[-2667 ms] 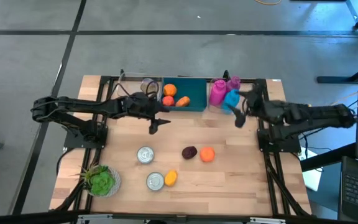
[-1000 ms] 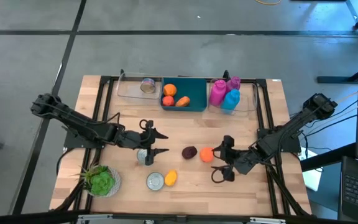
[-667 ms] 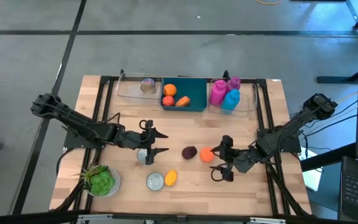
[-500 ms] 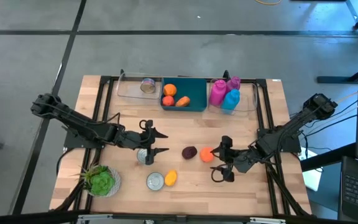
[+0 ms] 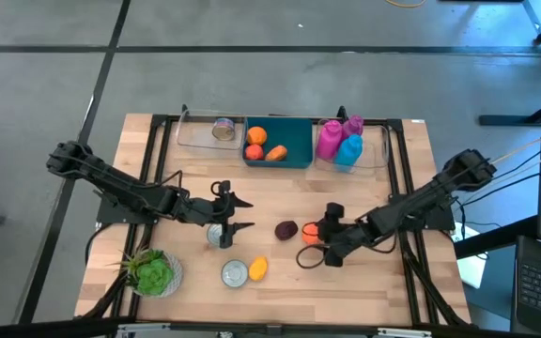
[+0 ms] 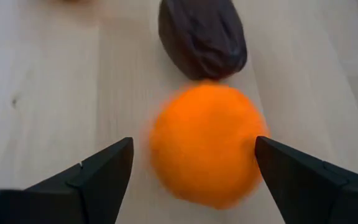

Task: Pick & Place Food Item
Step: Put the orange into the blue bin

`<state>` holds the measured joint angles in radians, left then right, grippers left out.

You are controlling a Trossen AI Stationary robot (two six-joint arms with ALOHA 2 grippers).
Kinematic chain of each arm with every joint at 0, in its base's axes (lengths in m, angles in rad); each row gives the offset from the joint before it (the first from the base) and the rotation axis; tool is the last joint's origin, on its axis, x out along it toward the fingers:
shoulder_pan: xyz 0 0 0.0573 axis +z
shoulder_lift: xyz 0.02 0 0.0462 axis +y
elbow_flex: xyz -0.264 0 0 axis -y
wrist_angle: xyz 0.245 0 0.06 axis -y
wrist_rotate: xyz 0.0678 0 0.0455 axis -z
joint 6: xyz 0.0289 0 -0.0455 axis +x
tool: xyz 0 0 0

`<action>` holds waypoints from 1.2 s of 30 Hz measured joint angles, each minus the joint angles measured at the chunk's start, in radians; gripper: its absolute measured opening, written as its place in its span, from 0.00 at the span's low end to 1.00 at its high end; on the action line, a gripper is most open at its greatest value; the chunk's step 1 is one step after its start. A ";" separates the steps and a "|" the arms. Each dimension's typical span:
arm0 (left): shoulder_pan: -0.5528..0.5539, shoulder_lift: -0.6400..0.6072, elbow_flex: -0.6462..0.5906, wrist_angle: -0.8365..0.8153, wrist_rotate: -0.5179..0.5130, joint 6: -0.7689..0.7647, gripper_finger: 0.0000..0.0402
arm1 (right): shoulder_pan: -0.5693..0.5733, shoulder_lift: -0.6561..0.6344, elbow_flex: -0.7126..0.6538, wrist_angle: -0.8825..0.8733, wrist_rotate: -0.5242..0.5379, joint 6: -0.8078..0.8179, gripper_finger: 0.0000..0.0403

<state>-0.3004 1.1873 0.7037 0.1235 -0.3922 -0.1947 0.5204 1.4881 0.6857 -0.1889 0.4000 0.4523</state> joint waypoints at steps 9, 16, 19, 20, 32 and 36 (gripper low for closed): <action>0.000 0.000 0.000 -0.006 -0.010 0.000 0.59 | -0.046 0.068 0.000 0.010 0.000 0.005 0.83; 0.000 0.000 0.000 -0.016 -0.010 -0.003 0.59 | -0.074 0.078 0.000 0.111 0.045 0.004 0.83; 0.000 0.000 0.000 -0.016 -0.010 -0.004 0.59 | -0.085 0.078 0.000 0.112 0.045 -0.008 0.83; 0.000 0.000 0.000 -0.017 -0.010 -0.004 0.59 | -0.087 0.078 0.000 0.106 0.044 -0.008 0.83; 0.000 0.000 0.000 -0.032 -0.009 -0.029 0.59 | -0.096 0.078 0.000 -0.011 0.026 0.038 0.68; 0.000 0.000 0.000 -0.032 -0.009 -0.029 0.59 | -0.096 0.078 0.000 -0.022 0.026 0.028 0.61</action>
<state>-0.3004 1.1873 0.7036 0.0917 -0.4011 -0.2241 0.4248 1.5661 0.6853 -0.2111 0.4262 0.4798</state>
